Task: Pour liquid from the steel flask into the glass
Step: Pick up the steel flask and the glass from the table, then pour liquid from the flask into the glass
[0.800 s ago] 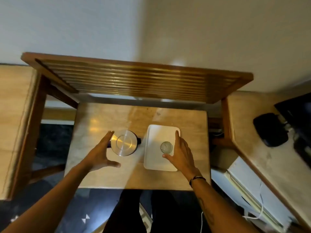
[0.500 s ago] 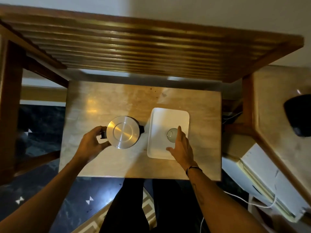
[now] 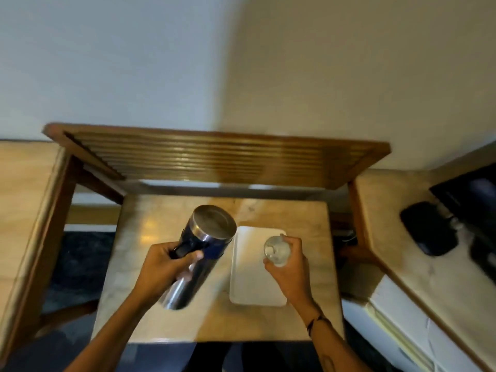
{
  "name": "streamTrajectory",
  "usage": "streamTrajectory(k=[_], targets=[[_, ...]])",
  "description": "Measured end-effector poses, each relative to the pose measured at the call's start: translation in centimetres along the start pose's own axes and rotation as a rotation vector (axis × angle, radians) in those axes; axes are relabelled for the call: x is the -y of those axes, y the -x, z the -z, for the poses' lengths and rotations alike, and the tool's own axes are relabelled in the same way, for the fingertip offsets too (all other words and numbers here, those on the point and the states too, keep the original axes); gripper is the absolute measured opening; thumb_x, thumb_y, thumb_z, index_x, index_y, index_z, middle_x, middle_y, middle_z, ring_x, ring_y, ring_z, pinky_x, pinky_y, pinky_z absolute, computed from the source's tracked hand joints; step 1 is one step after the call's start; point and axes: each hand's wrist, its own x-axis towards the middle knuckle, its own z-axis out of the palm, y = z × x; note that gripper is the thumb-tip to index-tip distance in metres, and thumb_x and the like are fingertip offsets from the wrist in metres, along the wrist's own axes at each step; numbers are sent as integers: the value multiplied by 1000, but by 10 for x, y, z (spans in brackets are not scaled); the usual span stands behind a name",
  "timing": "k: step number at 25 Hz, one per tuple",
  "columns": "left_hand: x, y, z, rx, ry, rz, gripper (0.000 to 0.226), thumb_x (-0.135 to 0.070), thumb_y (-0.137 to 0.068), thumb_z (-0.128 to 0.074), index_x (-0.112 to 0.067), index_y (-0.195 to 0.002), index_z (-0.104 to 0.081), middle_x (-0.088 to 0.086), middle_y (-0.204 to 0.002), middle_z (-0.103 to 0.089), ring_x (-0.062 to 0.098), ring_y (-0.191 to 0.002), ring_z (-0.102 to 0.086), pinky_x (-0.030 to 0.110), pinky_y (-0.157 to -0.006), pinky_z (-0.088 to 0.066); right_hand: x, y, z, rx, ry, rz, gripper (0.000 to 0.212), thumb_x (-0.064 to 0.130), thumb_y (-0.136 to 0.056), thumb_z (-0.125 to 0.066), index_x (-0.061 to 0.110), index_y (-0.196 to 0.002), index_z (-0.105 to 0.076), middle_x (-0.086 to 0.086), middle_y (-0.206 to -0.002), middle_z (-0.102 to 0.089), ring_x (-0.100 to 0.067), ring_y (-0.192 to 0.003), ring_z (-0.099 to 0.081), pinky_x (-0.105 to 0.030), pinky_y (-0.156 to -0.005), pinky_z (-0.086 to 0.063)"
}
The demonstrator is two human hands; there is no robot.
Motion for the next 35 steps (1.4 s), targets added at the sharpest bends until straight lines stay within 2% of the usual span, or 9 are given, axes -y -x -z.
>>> streamTrajectory(k=[2, 4, 7, 12, 15, 19, 27, 32, 35], targets=[[-65, 26, 29, -35, 107, -59, 44, -50, -71, -89, -14, -55, -69, 9, -42, -60, 24, -35, -52, 27, -38, -43, 60, 6, 44, -26, -70, 131, 78, 16, -69, -101, 48, -124, -55, 24, -116, -73, 11, -110, -69, -5, -84, -55], [-139, 47, 59, 27, 222, -159, 62, -58, -69, -94, -14, -47, -57, 12, -35, -44, 19, -29, -37, 22, -39, -36, 131, 8, 87, -44, -147, 250, 71, 21, -69, -101, 50, -119, -60, 26, -116, -74, 5, -109, -71, -11, -84, -59], [-280, 77, 99, 160, 269, -382, 70, -56, -68, -97, -12, -46, -47, 5, -32, -37, 12, -26, -29, 17, -43, -32, 248, 22, 161, -39, -230, 445, 64, 36, -73, -100, 37, -127, -66, 12, -121, -78, -4, -112, -74, -24, -92, -64], [-515, 137, 143, 226, -49, -678, 77, -56, -59, -101, -8, -47, -42, 1, -33, -36, 14, -25, -26, 14, -38, -25, 406, 59, 276, -50, -271, 749, 68, 38, -68, -101, 33, -129, -72, 8, -111, -81, -11, -106, -77, -24, -89, -65], [-610, 175, 151, 222, -263, -771, 73, -50, -71, -97, -13, -46, -40, 2, -33, -34, 16, -26, -25, 16, -38, -26, 458, 87, 326, -77, -336, 817, 75, 50, -55, -100, 36, -125, -75, 9, -107, -82, -13, -100, -79, -22, -85, -63], [-682, 214, 144, 208, -572, -890, 66, -46, -84, -87, -18, -43, -45, 0, -35, -38, 15, -30, -28, 18, -41, -31, 490, 112, 361, -126, -331, 868, 75, 51, -52, -101, 35, -121, -76, 3, -106, -81, -18, -94, -81, -25, -82, -63], [-749, 267, 112, 115, -1002, -951, 62, -61, -77, -88, -23, -45, -51, 0, -41, -35, 20, -38, -24, 25, -42, -24, 515, 132, 379, -192, -278, 881, 49, 40, -60, -103, 43, -104, -82, 4, -103, -83, -12, -91, -81, -29, -87, -64], [-772, 275, 94, 53, -1171, -960, 58, -69, -70, -85, -17, -56, -64, -1, -48, -39, 21, -44, -30, 28, -46, -27, 525, 128, 376, -204, -304, 878, 55, 34, -66, -104, 35, -115, -80, 4, -106, -83, -6, -88, -80, -20, -78, -58], [-778, 272, 89, 23, -1233, -957, 63, -73, -68, -82, -13, -65, -68, 3, -53, -43, 27, -55, -37, 39, -58, -33, 528, 123, 373, -196, -319, 877, 53, 32, -67, -103, 32, -115, -80, 4, -105, -83, -3, -87, -80, -17, -76, -56]])
